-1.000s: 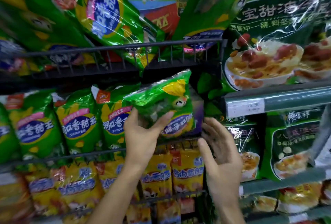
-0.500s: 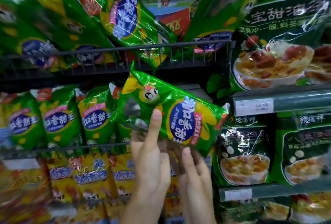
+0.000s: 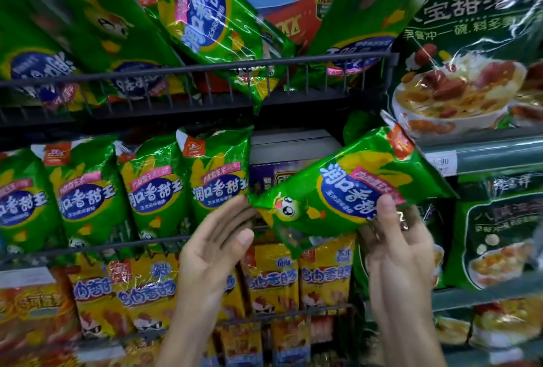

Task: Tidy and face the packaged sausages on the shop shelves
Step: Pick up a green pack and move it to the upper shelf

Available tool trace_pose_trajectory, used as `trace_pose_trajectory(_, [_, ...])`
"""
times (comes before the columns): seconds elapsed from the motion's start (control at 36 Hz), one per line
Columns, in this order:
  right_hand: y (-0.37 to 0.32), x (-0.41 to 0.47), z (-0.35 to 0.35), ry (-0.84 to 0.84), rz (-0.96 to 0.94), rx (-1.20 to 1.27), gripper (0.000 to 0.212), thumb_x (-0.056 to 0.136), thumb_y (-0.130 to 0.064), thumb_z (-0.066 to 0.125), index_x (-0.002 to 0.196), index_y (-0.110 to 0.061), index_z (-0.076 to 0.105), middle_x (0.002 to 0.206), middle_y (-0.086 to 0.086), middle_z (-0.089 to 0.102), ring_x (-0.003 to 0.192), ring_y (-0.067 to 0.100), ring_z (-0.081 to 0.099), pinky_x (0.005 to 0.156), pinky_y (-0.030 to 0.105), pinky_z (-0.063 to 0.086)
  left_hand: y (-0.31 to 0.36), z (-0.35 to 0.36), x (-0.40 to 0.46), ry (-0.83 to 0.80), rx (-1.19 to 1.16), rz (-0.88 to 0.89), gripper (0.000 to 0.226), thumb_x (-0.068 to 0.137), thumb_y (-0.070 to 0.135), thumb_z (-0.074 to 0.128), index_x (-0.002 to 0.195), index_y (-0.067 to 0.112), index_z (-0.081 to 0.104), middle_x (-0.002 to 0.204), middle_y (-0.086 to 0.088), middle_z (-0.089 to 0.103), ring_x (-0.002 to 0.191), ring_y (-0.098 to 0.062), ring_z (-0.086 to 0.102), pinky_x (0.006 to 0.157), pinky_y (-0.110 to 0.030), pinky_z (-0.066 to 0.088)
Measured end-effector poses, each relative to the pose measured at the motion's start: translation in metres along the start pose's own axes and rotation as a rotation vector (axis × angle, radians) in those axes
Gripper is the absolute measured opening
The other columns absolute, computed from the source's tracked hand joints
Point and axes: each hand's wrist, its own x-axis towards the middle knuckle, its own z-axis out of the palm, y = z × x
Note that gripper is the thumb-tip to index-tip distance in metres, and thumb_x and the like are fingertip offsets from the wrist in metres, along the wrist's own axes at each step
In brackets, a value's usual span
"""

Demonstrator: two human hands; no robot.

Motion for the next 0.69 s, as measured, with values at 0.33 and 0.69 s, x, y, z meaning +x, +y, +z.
trace_pose_trajectory(0.33, [0.006, 0.009, 0.02, -0.265, -0.221, -0.249, 0.04, 0.09, -0.022, 0.063, 0.13, -0.02, 0.06, 0.116, -0.005, 0.075, 0.11, 0.01, 0.07, 0.085, 0.018, 0.055, -0.007, 0.021, 0.024, -0.277, 0.404, -0.088, 0.053, 0.079, 0.03, 0.084, 0.129, 0.035, 0.065, 0.122, 0.023, 0.072, 0.117, -0.001, 0.066, 0.101, -0.032, 0.053])
trace_pose_trajectory(0.69, [0.016, 0.029, 0.034, -0.389, -0.409, -0.385, 0.047, 0.099, -0.011, 0.06, 0.144, -0.021, 0.051, 0.139, -0.008, 0.063, 0.134, 0.011, 0.056, 0.105, 0.021, 0.048, 0.002, 0.038, 0.041, 0.041, 0.181, 0.152, 0.043, 0.086, 0.021, 0.077, 0.125, 0.032, 0.065, 0.118, 0.021, 0.073, 0.115, -0.003, 0.068, 0.098, -0.023, 0.055])
